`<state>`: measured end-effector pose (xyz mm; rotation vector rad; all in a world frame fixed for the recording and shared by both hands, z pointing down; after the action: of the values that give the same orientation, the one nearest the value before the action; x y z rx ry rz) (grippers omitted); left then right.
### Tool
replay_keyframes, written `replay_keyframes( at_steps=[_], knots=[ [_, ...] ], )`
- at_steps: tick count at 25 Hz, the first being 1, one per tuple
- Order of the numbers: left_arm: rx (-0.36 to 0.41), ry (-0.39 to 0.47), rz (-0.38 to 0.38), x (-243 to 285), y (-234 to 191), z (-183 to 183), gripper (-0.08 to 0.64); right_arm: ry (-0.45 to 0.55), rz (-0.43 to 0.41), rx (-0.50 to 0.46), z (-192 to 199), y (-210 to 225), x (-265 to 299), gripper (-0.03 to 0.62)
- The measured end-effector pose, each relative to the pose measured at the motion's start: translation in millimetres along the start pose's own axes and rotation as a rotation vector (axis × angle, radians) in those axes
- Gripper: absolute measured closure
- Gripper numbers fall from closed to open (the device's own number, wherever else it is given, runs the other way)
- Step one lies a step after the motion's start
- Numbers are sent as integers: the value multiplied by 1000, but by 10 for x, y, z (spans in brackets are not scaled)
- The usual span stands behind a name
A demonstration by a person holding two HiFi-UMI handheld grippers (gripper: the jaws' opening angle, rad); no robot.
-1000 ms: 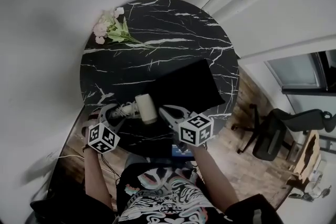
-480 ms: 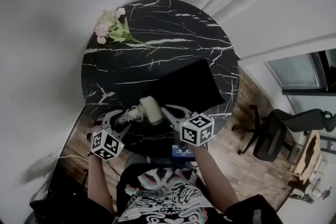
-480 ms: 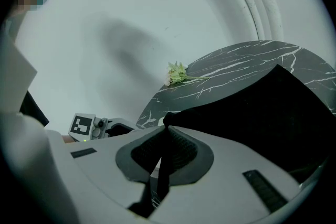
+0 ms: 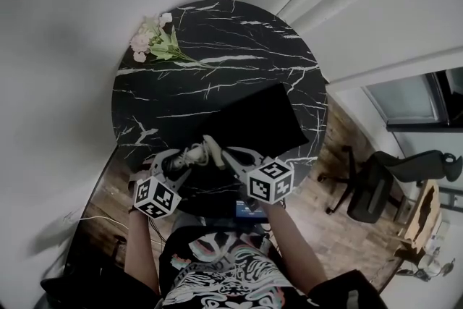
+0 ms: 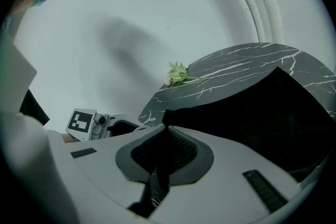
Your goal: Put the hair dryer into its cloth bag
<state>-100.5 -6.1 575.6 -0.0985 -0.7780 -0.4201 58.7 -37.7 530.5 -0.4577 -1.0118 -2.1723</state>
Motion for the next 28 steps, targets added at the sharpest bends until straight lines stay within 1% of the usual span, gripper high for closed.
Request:
replay_keyframes(
  at_steps=[3,10,13,17,28],
  knots=[
    [-4,4,10,75,-2,-44,348,-5,0,4,-5,-3,-4,566],
    [-60,33,42,286,-15,-163,348,-15,-9,7,6,-28,13,566],
    [-72,43,65,401,-2,-212,348,-16,-10,8,-1,-22,9,566],
    [-55,30,86,509,29,-164,348,-20,-10,12,-4,-2,14,566],
    [14,-4,55,558,61,-106,345,-29,-2,19,9,29,31,566]
  ],
)
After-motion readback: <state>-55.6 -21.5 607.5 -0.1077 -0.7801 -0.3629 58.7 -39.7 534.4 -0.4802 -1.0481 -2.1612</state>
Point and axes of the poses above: the fingertips, and each gripper's own axes: x forward along the fingers, y to its right, z out of its underside, the point moved 5 cm from there along -x, backward along the fingers
